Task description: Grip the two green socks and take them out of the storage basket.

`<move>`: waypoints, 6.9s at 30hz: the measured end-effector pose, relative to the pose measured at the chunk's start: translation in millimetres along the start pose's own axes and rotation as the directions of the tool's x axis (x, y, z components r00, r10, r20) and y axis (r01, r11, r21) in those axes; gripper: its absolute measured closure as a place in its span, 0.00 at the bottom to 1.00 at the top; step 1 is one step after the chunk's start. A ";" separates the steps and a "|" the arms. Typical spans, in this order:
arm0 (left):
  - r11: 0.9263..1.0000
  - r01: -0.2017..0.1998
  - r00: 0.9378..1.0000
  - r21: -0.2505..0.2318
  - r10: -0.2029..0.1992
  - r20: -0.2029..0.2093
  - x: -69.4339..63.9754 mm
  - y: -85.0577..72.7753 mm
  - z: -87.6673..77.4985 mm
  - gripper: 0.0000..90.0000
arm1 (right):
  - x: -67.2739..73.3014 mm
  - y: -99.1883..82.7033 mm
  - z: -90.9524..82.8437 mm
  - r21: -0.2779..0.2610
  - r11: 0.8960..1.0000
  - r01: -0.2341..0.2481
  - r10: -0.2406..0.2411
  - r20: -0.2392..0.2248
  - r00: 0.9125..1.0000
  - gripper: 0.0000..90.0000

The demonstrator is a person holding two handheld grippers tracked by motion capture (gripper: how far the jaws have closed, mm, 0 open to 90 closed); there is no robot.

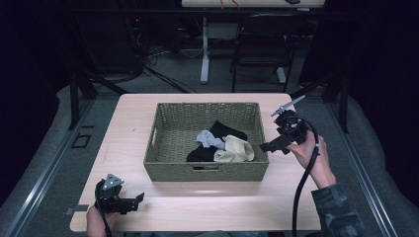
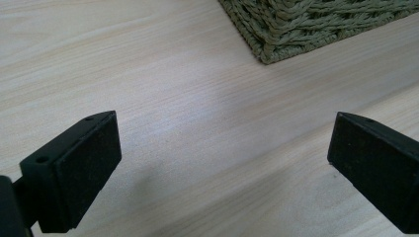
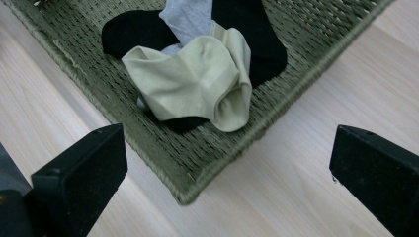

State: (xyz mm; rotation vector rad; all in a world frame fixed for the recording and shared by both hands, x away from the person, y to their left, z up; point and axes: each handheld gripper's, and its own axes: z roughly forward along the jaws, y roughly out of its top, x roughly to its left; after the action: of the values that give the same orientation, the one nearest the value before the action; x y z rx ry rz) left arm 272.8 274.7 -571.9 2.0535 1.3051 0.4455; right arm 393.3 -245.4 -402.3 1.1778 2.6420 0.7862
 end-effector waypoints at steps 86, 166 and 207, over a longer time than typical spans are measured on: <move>1.000 0.003 1.000 -0.001 -0.003 0.005 0.4 -0.2 -0.2 0.00 | 41.6 91.3 97.3 0.283 0.957 0.064 -0.052 -0.050 0.997 0.96; 1.000 -0.002 1.000 0.000 0.002 0.005 -0.9 1.9 2.7 0.00 | -30.9 99.8 -52.3 0.102 0.990 -0.095 0.082 0.123 0.989 0.96; 1.000 -0.004 1.000 0.002 0.004 0.006 -0.5 2.7 2.9 0.00 | -94.3 0.5 28.6 0.220 0.932 -0.288 0.253 0.174 0.952 0.96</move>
State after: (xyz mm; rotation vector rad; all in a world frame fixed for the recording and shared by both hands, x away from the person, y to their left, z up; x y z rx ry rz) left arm 276.1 272.5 -572.2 2.0579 1.2984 0.4393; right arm 467.5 -302.1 -433.9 1.6230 2.5424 0.3986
